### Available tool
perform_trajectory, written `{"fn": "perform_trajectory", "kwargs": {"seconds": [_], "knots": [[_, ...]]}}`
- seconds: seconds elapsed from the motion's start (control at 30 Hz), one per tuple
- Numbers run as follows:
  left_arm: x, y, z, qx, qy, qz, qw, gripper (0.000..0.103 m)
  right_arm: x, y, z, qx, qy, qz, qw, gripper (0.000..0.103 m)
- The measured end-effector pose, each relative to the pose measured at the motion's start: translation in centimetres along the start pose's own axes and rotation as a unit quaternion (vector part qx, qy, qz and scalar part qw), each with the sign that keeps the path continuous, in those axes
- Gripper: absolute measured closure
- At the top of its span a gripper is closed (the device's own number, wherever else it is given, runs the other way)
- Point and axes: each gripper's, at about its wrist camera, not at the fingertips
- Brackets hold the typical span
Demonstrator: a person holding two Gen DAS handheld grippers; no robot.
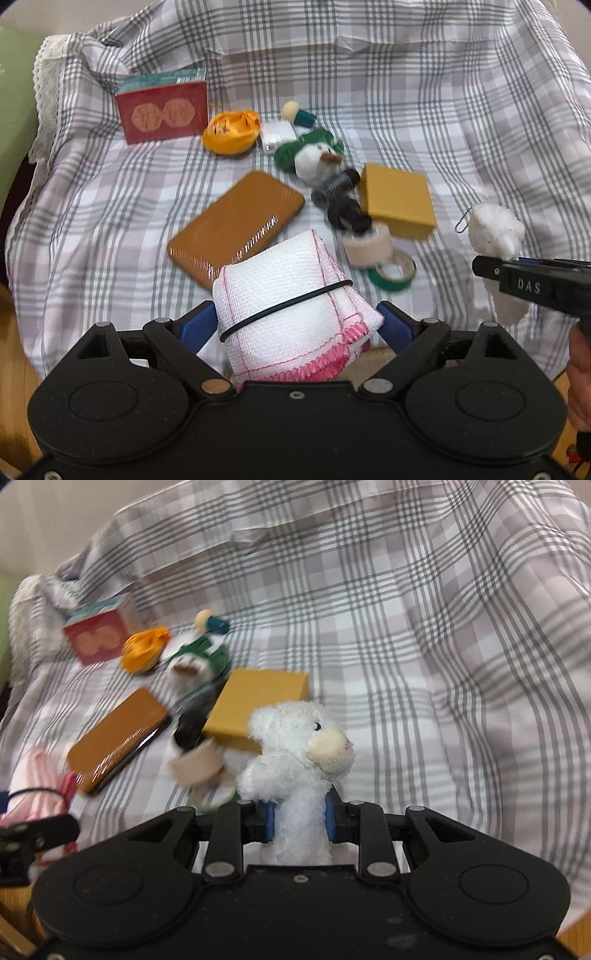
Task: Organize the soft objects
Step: 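Carry the towel with the left tool while the right tool carries the bear to the basket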
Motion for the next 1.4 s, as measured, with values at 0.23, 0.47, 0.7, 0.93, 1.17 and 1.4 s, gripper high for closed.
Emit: {"fn": "perform_trajectory", "kwargs": {"seconds": [0.23, 0.47, 0.7, 0.93, 1.17, 1.4], "knots": [[-1.2, -0.7, -3.2, 0.005, 0.026, 0.002, 0.9996, 0.014, -4.0, 2.4, -4.5, -0.037, 0.005, 0.023, 0.999, 0.079], [-1.7, -0.8, -6.4, -0.005, 0.059, -0.004, 0.9982, 0.014, -6.1, 3.0, -7.9, -0.041, 0.041, 0.057, 0.997, 0.079], [-1.5, -0.9, -8.1, -0.014, 0.091, -0.011, 0.9957, 0.014, -7.5, 3.7, -10.3, -0.053, 0.07, 0.058, 0.994, 0.078], [-1.4, -0.7, -8.9, -0.021, 0.115, -0.013, 0.9931, 0.014, -7.4, 4.0, -10.9, -0.063, 0.094, 0.064, 0.992, 0.078], [-1.3, -0.9, -9.1, -0.013, 0.121, 0.0, 0.9926, 0.014, -7.2, 4.2, -10.8, -0.064, 0.097, 0.061, 0.991, 0.078], [-1.0, -1.0, -9.1, -0.006, 0.128, 0.001, 0.9918, 0.013, -6.9, 4.2, -10.6, -0.065, 0.101, 0.065, 0.991, 0.075]]}}
Point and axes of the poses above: each gripper's, at about its wrist camera, not at the fingertips, and x roughly the way its jaws point, y to its left, z to its top, and after that the axes turned 1 degree about -x, right-handed
